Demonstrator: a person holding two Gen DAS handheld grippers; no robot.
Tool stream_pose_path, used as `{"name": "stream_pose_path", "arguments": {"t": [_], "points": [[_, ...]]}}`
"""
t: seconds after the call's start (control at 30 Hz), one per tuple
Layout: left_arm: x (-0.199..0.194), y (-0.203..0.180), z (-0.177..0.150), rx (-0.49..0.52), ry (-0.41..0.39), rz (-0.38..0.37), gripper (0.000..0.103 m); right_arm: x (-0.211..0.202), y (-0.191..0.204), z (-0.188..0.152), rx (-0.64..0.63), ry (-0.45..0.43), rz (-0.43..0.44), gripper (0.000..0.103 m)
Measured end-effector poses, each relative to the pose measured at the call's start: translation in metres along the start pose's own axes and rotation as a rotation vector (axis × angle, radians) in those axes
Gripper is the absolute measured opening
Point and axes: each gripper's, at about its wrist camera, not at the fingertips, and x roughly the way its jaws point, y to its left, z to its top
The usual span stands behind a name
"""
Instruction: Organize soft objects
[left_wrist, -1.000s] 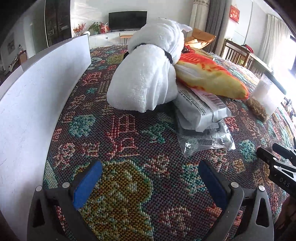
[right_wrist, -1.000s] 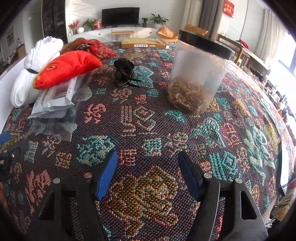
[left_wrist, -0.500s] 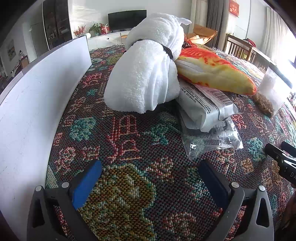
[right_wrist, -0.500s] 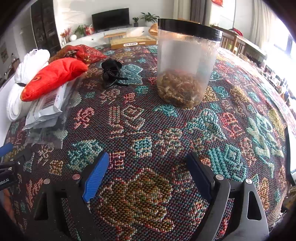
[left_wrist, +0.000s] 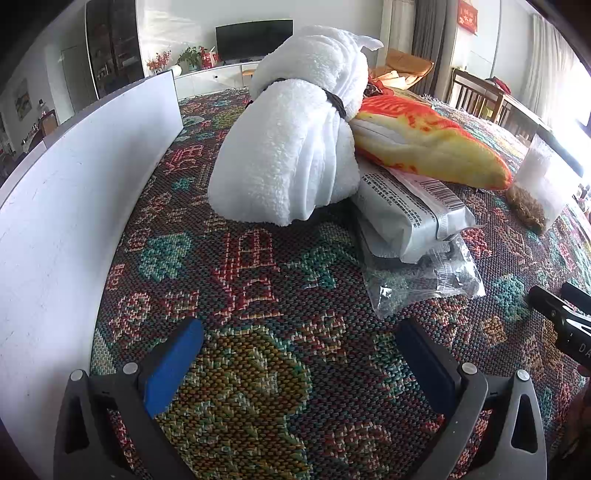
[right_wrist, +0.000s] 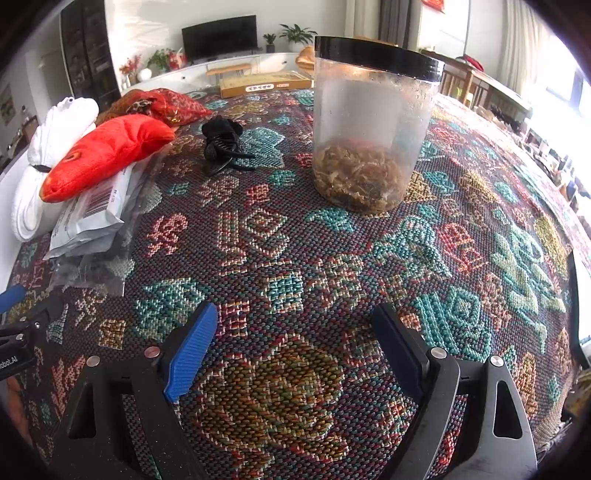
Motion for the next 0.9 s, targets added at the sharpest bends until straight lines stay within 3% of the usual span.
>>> {"name": "stream_pose_path", "arguments": {"t": [0.9], "points": [[-0.0002, 0.0005, 0.0000, -0.001, 0.000, -0.001, 0.103, 0.0003, 0.0027, -0.0010, 0.006, 0.004, -0.005, 0.088]]}}
